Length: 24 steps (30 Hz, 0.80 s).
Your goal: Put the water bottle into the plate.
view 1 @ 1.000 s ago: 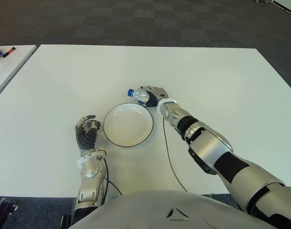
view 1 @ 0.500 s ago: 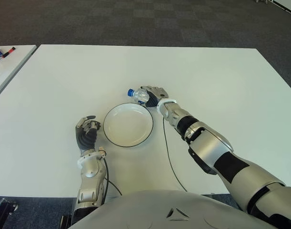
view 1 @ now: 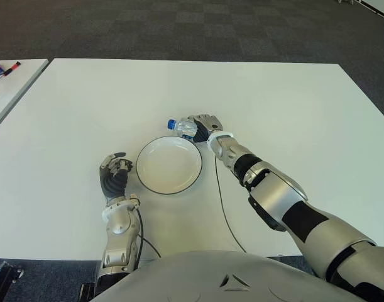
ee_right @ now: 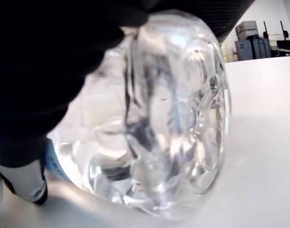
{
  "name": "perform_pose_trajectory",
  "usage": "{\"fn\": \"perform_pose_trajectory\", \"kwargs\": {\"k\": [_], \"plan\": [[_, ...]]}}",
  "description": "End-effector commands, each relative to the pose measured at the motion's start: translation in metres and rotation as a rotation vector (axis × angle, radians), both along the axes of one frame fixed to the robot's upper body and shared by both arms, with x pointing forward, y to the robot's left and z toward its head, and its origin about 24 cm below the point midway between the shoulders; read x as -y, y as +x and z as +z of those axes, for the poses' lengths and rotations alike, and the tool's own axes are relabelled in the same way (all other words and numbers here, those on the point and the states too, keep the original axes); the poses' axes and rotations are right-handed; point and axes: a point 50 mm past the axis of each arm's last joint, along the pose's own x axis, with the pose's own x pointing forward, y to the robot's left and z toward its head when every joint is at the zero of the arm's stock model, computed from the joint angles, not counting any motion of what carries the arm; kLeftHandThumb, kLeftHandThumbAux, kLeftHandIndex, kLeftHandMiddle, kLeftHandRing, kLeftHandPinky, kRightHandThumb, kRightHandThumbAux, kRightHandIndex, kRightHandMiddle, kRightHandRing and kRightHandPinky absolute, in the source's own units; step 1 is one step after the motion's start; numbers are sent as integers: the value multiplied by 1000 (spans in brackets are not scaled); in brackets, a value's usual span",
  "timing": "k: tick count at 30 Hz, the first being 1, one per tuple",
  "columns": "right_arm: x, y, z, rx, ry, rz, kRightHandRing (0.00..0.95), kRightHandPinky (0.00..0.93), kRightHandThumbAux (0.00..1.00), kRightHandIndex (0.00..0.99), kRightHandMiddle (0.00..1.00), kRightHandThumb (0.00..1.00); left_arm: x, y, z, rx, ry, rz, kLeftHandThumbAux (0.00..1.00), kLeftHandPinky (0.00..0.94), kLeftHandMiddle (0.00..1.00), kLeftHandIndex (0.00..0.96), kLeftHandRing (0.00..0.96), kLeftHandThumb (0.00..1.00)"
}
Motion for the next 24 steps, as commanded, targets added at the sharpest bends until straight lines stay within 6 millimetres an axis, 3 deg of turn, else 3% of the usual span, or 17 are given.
{"fn": "perform_pose_trajectory", "kwargs": {"k": [1,6,16,18,24], "plan": [[11,-19,-31,-114,-50,-37,396,518,662,490,474,968,10,2,0,14,-59,36,715,517,591,430,585,704],[11,-19,-30,-111,-27,-49,398,457,667,467,524,995,10,2,0,23,-60,45,715,521,595,430,588,705],[13,-21,-31,-85,1,-56,401,441,668,463,537,999,10,3,0,10,-61,51,715,523,601,431,594,705],[13,-21,-31,-78,12,-58,409,441,667,463,537,1000,10,4,0,-2,-60,49,693,526,535,418,586,781],[13,-21,-31,-81,39,-70,421,441,665,463,532,1000,10,3,1,11,-55,71,680,533,498,404,583,826]]}}
